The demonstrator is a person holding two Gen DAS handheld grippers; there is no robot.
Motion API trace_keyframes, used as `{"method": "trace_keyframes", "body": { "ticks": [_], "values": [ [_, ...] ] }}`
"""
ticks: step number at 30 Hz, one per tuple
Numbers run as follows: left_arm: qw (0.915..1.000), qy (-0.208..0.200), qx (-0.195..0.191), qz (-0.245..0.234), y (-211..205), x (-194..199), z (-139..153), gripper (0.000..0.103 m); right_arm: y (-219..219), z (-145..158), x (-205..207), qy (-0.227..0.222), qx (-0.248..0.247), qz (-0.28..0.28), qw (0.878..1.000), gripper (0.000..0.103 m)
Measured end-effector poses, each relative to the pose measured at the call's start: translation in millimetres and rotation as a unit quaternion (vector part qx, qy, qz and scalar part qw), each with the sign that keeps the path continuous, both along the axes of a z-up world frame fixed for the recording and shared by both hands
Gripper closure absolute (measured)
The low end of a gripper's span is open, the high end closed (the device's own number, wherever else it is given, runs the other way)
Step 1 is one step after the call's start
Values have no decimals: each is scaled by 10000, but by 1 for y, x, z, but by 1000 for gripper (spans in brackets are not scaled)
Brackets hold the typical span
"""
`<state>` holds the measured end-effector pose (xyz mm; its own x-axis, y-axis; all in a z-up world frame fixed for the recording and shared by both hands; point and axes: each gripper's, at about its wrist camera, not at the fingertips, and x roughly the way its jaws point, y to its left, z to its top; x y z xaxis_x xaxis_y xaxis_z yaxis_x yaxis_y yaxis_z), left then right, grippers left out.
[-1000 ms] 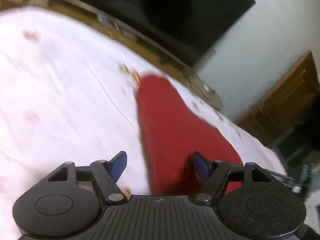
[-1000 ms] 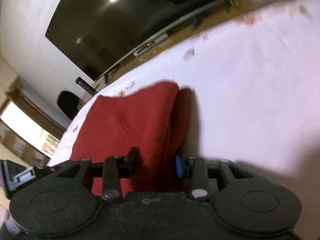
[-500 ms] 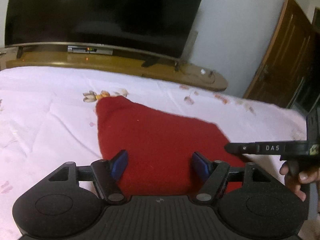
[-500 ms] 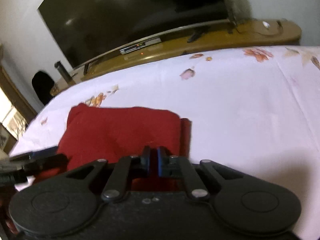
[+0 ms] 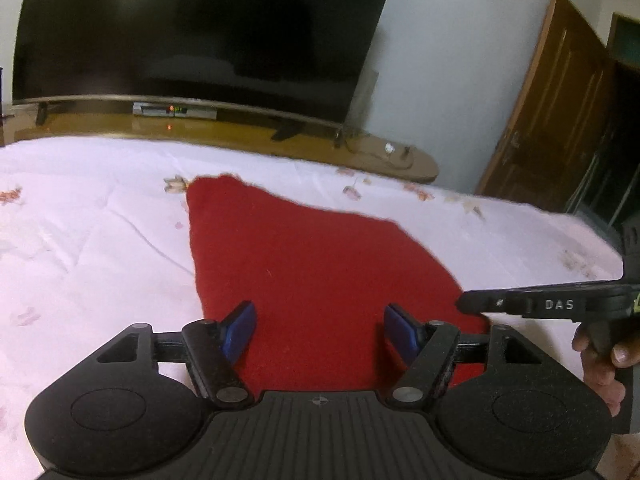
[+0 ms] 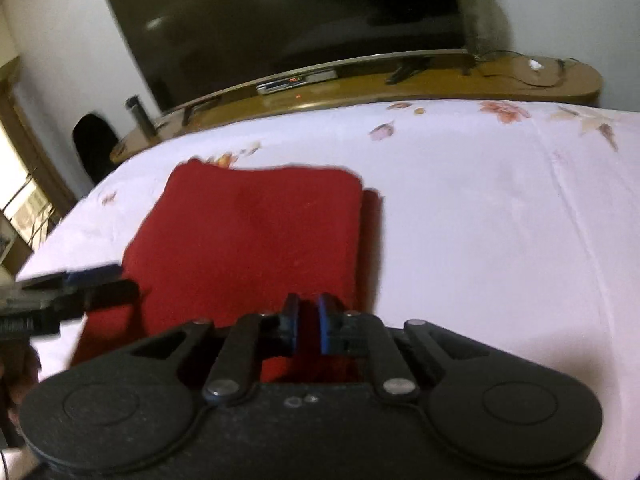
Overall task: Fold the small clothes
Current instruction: 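Open the right gripper and withdraw both grippers from the folded sweater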
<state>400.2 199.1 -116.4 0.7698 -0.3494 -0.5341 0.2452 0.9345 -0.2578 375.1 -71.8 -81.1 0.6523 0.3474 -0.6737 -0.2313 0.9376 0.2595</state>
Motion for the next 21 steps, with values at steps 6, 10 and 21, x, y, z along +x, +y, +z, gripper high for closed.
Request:
{"method": "trace_keyframes", "body": {
  "ticks": [6, 10, 21],
  "values": [
    [9995, 241, 155, -96, 6, -47, -10, 32, 8, 20, -50, -240, -41, 598, 9979, 82],
    [9978, 595, 281, 84, 15, -64, -32, 32, 17, -1, -71, -12, -486, 981, 9940, 88],
    [9955, -139, 140, 930, -4, -148, 42, 0, -13, 47, -125, -544, -416, -206, 9974, 23]
  ]
}}
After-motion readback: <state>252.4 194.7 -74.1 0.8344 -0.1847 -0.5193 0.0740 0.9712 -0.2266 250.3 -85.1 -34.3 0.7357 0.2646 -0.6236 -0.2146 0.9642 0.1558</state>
